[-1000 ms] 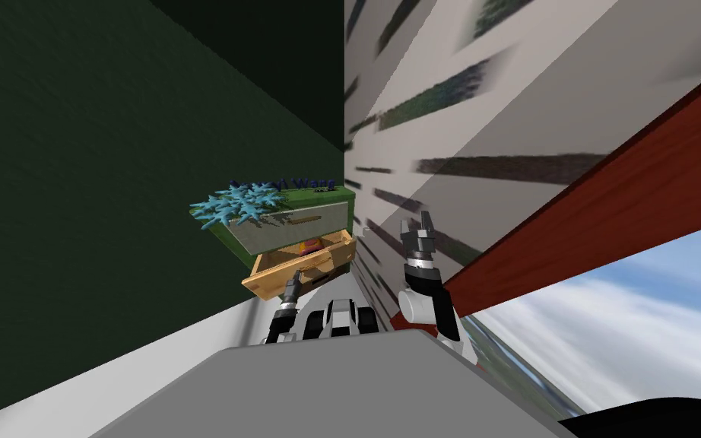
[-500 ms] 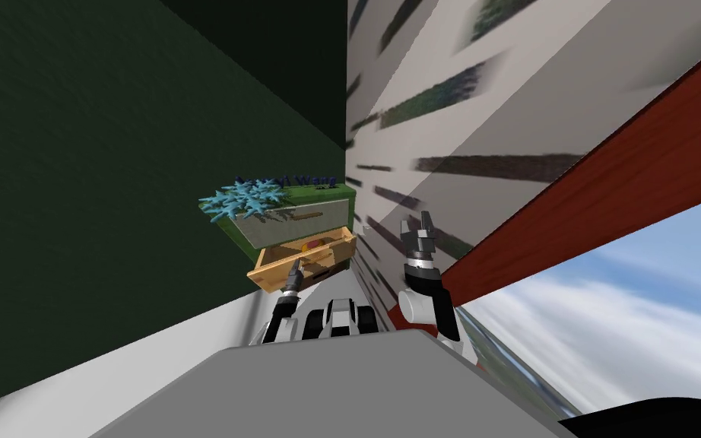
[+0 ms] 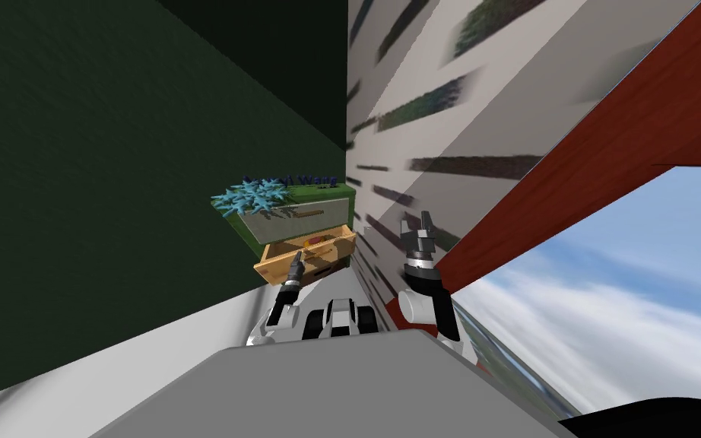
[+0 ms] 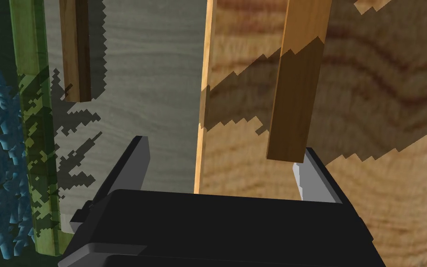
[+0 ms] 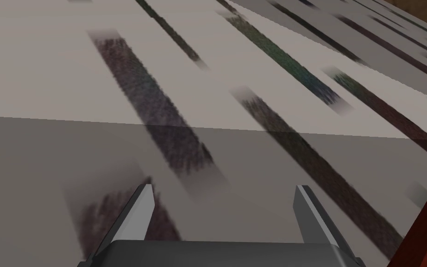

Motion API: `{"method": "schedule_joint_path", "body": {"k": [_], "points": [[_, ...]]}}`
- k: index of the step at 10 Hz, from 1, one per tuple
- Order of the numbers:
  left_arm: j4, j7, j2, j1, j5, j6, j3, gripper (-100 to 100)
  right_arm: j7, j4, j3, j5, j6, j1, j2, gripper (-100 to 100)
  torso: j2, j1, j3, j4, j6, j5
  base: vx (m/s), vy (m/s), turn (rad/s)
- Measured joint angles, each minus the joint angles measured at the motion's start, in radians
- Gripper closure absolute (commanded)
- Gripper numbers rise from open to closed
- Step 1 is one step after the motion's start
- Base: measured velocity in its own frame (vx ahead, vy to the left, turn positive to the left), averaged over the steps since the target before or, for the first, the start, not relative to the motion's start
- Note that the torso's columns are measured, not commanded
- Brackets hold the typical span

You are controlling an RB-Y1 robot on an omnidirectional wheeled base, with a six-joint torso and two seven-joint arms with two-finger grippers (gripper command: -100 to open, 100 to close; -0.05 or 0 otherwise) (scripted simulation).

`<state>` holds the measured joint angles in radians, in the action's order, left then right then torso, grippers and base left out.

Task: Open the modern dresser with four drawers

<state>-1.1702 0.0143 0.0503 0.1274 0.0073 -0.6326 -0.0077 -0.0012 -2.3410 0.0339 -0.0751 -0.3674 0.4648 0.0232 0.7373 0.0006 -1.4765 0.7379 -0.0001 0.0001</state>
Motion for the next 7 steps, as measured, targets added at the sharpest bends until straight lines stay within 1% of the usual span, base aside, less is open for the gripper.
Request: {"method": "schedule_joint_path", "body": {"k": [1,2,7], "points": [[-0.022,0.002,0.003,-0.006,0.000,0.032,-0.001,-100,0.000,0.000,0.000,0.000,0.000,0.000,0.000,0,0.004,-0.001,0.002,0.003,-0.001,-0.002,-0.032,-0.001,-0.002],[-0.025,0.003,0.004,-0.006,0.000,0.041,-0.001,0,0.000,0.000,0.000,0.000,0.000,0.000,0.000,0,0.003,-0.001,0.002,0.002,-0.001,-0.001,0.000,0.000,0.000],[-0.022,0.003,0.003,-0.004,0.000,0.043,-0.002,0,0.000,0.000,0.000,0.000,0.000,0.000,0.000,0,0.001,-0.001,0.001,0.000,0.000,0.000,0.000,0.000,0.000]]}}
